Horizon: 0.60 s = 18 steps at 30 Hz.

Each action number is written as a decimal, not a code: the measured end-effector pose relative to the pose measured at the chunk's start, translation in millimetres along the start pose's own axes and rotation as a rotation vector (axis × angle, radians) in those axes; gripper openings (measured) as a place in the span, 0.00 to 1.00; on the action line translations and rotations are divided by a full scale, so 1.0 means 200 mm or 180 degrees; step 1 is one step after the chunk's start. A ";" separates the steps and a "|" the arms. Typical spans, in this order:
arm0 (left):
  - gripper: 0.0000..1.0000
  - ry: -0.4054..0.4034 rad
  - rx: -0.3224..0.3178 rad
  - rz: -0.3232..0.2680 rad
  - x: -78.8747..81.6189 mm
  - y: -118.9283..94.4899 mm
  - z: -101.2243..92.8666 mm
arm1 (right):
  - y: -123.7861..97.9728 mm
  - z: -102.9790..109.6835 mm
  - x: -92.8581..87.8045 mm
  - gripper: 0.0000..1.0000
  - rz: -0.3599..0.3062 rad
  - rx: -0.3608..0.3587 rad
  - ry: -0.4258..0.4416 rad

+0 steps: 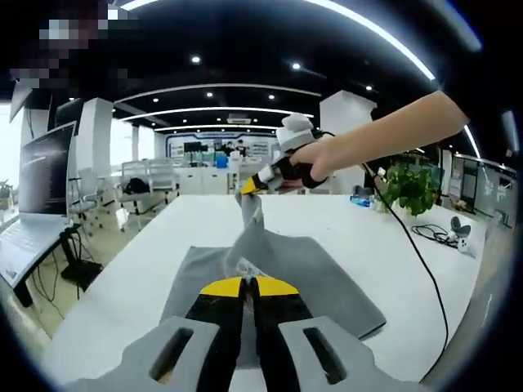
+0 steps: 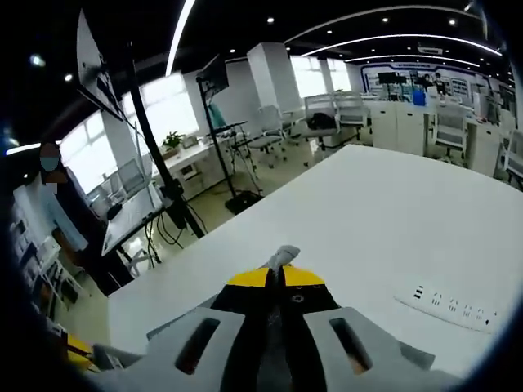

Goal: Fold the towel on the table until its edges align and the towel forms a compact rectangular stack.

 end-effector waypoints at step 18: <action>0.03 -0.0255 0.0254 -0.0109 -0.02 -0.01 0.12 | 0.16 0.06 0.00 0.01 0.0042 0.0019 -0.0041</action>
Point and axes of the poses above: the point that each gripper's makers call its tool centre point, and the gripper's own axes: y roughly forward along the fingers, z roughly to its left, x roughly out of its top, the point moved 2 cm from there along -y, roughly backward along the fingers, and after that the axes turned 8 degrees about x, right-handed, at the moved point
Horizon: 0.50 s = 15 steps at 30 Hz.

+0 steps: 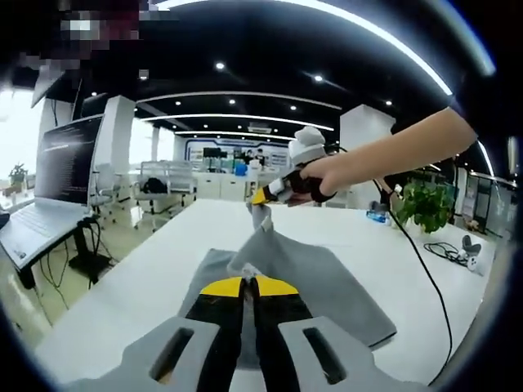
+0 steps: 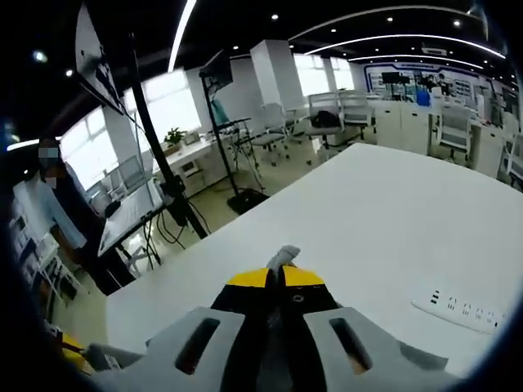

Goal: Fold the towel on the table until its edges align and the towel forms a compact rectangular stack.

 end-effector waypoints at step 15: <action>0.03 -0.0224 0.0328 0.0095 -0.12 0.03 0.16 | 0.12 0.04 -0.04 0.01 0.0059 0.0042 -0.0043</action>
Point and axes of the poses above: the point that each gripper's makers call its tool centre point, and the gripper's own axes: y roughly forward along the fingers, z roughly to its left, x roughly out of its top, the point moved 2 cm from there along -y, roughly backward along the fingers, and after that the axes turned 8 degrees about x, right-handed, at the moved point
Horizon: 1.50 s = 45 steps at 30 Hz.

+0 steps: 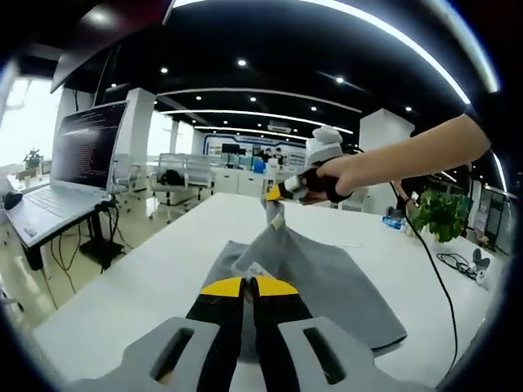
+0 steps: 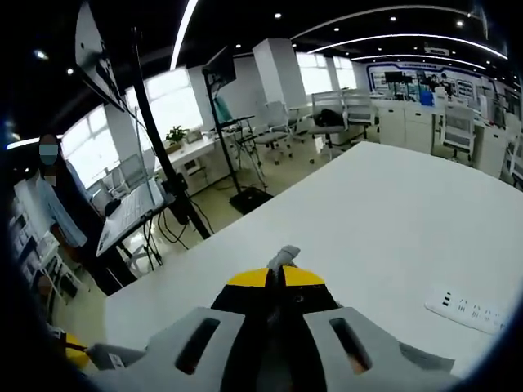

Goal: Fold the towel on the table until its edges align and the towel forms a compact rectangular stack.

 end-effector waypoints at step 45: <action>0.03 -0.0574 0.0613 -0.0050 -0.21 0.16 0.31 | 0.43 -0.05 -0.10 0.02 -0.0101 -0.0259 0.0079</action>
Point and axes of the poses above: the point that each gripper's makers call its tool centre point, and the gripper's own axes: y roughly forward along the fingers, z roughly to its left, x roughly out of its top, the point moved 2 cm from there along -y, roughly backward along the fingers, and after that the axes turned 8 degrees about x, right-handed, at the moved point
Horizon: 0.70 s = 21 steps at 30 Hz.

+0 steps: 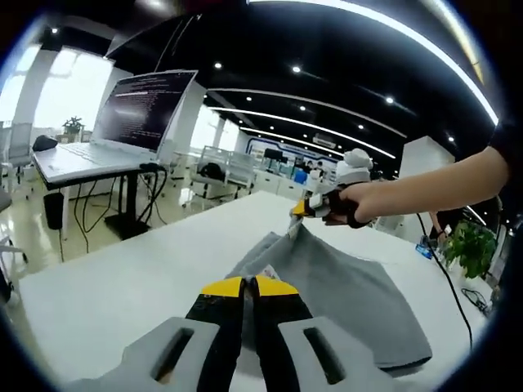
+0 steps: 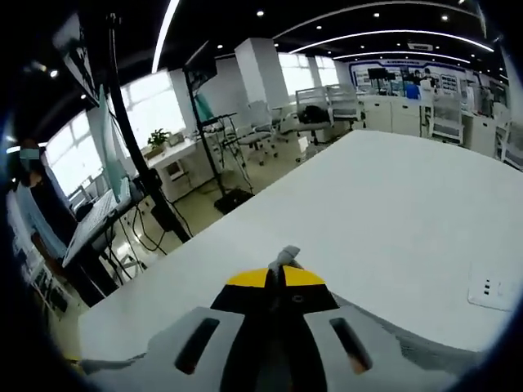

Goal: Fold the towel on the table until its edges align and the towel forms a compact rectangular stack.

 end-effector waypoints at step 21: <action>0.04 -0.0161 0.0342 0.0302 -0.27 0.13 0.15 | 0.29 -0.02 -0.20 0.00 0.0079 0.0130 -0.0107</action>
Point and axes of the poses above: the point that each gripper's makers call its tool centre point, and the gripper's own axes: y roughly forward along the fingers, z roughly to its left, x roughly out of its top, the point moved 2 cm from there along -y, roughly backward along the fingers, and after that the axes turned 8 degrees about x, right-handed, at the moved point
